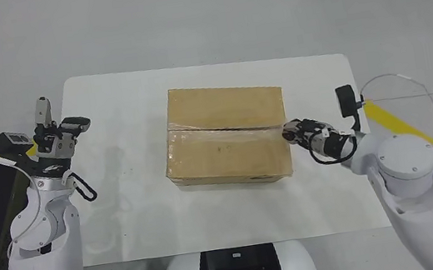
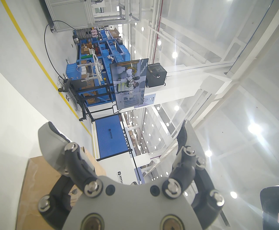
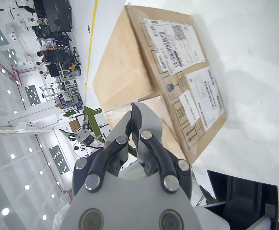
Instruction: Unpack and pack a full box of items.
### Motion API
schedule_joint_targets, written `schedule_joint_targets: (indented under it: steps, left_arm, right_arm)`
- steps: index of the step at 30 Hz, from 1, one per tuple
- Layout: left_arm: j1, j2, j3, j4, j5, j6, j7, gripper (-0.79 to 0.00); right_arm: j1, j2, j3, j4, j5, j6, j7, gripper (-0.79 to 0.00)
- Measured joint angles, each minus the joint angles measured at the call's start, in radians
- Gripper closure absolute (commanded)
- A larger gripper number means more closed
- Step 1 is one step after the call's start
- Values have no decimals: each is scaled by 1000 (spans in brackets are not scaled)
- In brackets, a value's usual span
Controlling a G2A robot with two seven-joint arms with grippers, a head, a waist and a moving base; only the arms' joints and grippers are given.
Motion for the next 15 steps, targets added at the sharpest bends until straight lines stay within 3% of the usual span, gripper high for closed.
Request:
schedule_joint_targets:
  steps: [5, 12, 15]
  left_arm:
    - [0, 0, 0, 0, 0, 0, 0, -785]
    - [0, 0, 0, 0, 0, 0, 0, -785]
    - [0, 0, 0, 0, 0, 0, 0, -785]
  right_arm:
    - [26, 2, -21, -27, -19, -31, 1, 0]
    - [45, 5, -23, -38, -53, -198, -39, 0]
    - [39, 6, -14, -49, -67, -209, -53, 0]
